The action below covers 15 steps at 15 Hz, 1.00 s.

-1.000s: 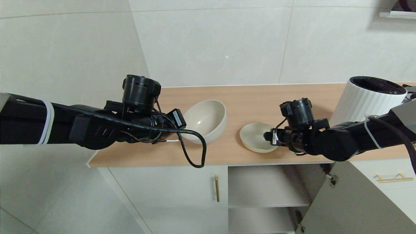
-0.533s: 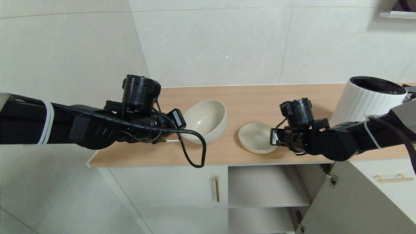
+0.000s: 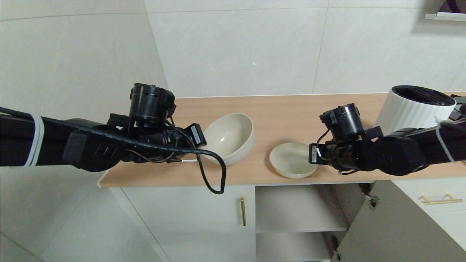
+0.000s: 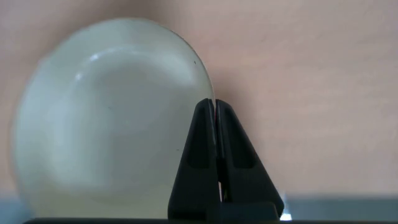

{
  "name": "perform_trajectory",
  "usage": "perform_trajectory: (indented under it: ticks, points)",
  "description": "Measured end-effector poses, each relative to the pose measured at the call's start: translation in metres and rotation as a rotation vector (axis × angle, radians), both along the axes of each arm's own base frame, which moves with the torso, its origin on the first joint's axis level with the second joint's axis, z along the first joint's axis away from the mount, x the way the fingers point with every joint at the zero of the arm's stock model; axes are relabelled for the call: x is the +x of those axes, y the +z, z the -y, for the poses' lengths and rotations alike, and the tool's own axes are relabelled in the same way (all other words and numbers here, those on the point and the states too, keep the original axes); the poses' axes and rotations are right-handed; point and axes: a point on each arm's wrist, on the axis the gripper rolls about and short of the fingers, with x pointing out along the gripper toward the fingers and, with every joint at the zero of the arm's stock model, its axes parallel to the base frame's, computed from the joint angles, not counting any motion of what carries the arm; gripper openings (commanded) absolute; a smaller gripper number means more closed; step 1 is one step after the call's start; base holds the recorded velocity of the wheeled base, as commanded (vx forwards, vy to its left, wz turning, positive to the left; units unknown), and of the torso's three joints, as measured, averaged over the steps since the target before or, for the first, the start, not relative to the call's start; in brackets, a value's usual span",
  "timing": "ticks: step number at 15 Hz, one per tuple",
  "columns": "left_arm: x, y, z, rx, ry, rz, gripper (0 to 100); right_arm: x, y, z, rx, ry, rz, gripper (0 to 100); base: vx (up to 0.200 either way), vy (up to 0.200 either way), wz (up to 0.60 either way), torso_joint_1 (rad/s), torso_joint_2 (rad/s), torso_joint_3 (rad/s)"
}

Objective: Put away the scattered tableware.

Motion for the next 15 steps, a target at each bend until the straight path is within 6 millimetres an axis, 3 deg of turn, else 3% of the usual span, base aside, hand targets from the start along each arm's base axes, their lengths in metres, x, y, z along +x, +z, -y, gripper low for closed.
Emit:
perform_trajectory:
  ticks: [7,11,15]
  points:
    - [-0.049,0.015,-0.017,-0.02,-0.126,0.016,0,-0.074,0.066,0.032,0.152,0.16,-0.075,0,0.0,0.0,0.0,0.0,0.0,0.0]
    - [-0.068,0.021,-0.025,-0.02,-0.129,0.036,0,-0.107,0.077,0.046,0.162,0.23,-0.1,0,0.0,0.0,0.0,0.0,0.0,0.0]
    - [-0.072,0.021,-0.025,-0.021,-0.135,0.037,0,-0.116,0.076,0.051,0.134,0.256,-0.095,0,-0.05,0.0,0.0,-0.002,0.0,0.002]
